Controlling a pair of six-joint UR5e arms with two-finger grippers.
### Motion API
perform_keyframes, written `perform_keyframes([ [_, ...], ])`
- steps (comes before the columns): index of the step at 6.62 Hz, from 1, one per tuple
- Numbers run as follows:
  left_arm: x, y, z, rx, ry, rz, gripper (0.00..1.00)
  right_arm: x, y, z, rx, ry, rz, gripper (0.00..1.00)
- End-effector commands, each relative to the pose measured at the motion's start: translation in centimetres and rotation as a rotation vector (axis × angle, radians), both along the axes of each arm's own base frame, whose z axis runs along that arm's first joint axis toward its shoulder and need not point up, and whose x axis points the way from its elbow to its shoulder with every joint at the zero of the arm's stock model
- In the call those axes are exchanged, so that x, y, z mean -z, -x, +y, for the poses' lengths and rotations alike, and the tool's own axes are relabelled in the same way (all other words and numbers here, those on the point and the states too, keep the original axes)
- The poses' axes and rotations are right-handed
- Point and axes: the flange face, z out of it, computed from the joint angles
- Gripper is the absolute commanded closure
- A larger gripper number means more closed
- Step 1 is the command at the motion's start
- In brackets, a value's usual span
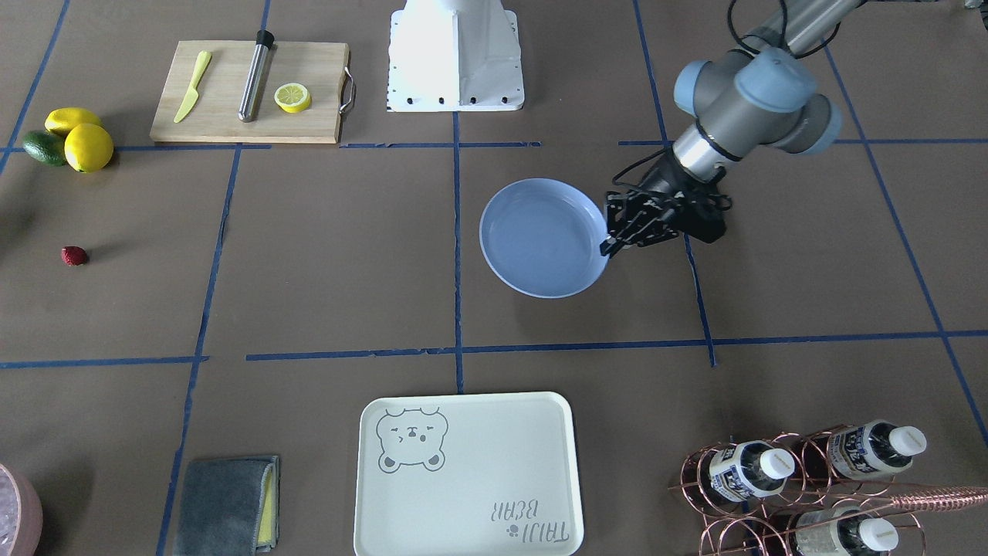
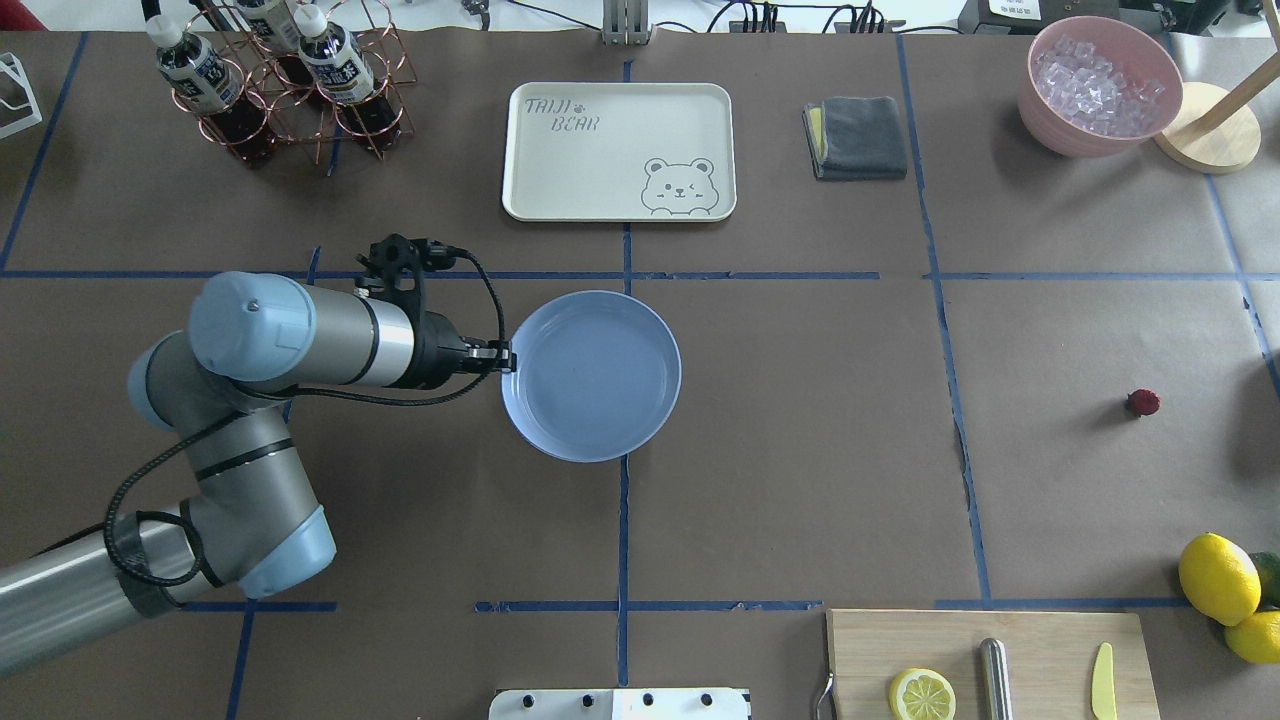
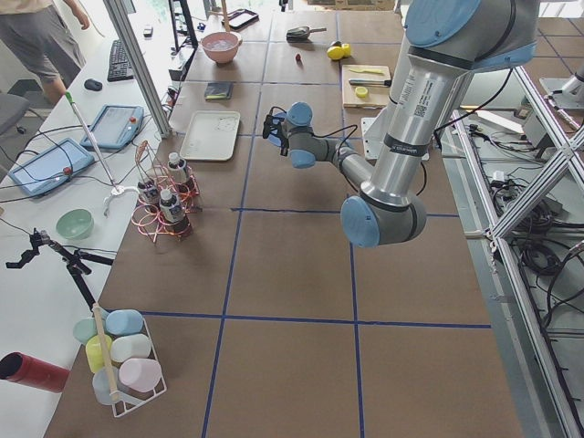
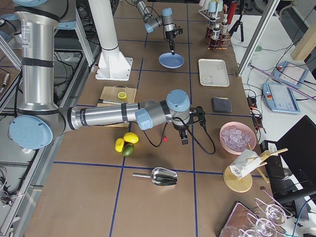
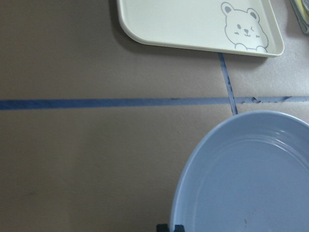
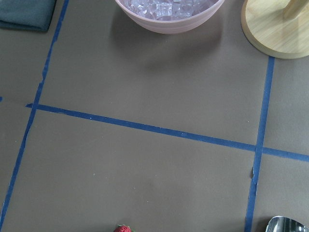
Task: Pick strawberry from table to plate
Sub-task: 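Slide the light blue plate with the left gripper toward the table center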
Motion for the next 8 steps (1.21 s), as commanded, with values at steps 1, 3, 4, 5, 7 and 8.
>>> perform_keyframes([
  [1,0.0,-3.4,1.7,0.006,-0.002,-0.022,1.0,-0.1,0.0,0.0,0.0,0.001,-0.001,0.0],
  [3,-0.1,-3.2,1.7,0.005,-0.011,-0.024,0.01,0.2,0.0,0.0,0.001,-0.007,0.001,0.0],
  [4,0.0,-2.4,1.2,0.003,-0.034,-0.027,0.0,0.6,0.0,0.0,0.003,-0.02,0.002,0.0],
  [5,-0.5,1.8,-0.1,-0.018,-0.1,-0.069,0.0,2.9,0.1,-0.1,0.0,-0.055,-0.006,0.0],
  [7,-2.7,19.0,-7.9,-0.116,-0.199,-0.276,0.0,6.1,2.6,-1.0,0.046,-0.119,-0.016,0.0],
  [8,-7.4,26.8,-11.0,-0.137,-0.28,-0.424,0.0,8.0,4.1,-0.6,0.066,-0.184,-0.019,0.0],
])
